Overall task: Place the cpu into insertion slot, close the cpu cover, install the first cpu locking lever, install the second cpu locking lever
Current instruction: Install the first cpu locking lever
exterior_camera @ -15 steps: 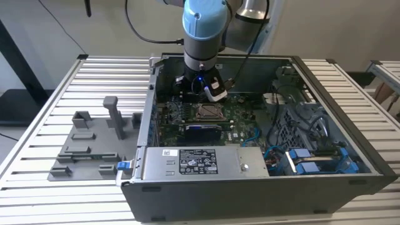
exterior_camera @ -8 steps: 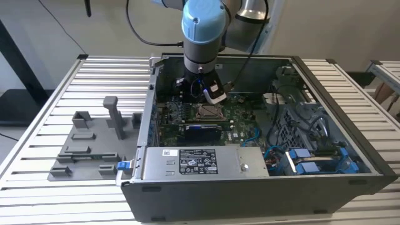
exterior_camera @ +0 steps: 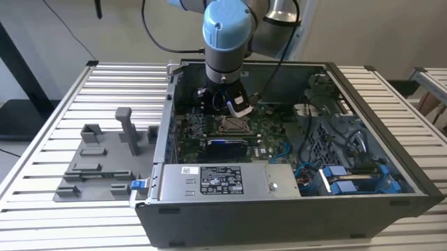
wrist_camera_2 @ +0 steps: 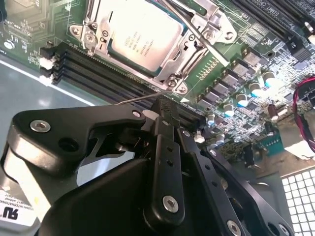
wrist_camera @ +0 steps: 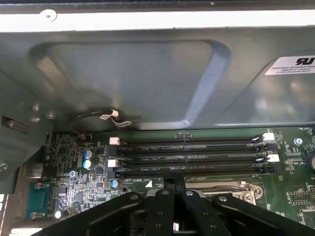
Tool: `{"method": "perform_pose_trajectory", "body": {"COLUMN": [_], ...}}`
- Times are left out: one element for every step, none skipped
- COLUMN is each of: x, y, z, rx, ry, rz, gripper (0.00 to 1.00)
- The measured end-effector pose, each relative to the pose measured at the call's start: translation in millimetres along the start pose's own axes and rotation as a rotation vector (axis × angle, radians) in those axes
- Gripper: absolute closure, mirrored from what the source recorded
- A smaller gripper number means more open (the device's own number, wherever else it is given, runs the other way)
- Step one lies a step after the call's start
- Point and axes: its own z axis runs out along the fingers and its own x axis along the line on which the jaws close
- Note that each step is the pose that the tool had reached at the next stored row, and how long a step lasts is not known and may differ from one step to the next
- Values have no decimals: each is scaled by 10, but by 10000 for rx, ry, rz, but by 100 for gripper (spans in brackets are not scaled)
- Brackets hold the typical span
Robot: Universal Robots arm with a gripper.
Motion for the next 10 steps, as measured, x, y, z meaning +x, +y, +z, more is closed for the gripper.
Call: {"method": "perform_pose_trajectory", "body": {"x": [0,0,0,1,0,1,0,-1,-3,-5], "y": [-1,-2,-3,-4,-5,-6,-7,-8,-9,-11], "z": [4,6,8,12,15,17,20,24,26,30], "rx": [0,4,8,12,19,28,32,37,41,44], "ry": [-1,-1,-2,-3,-3,-3,-4,-4,-4,-5], "rz": [1,1,3,4,3,3,3,3,3,3], "gripper": [89,89,89,89,89,89,89,89,89,89]}}
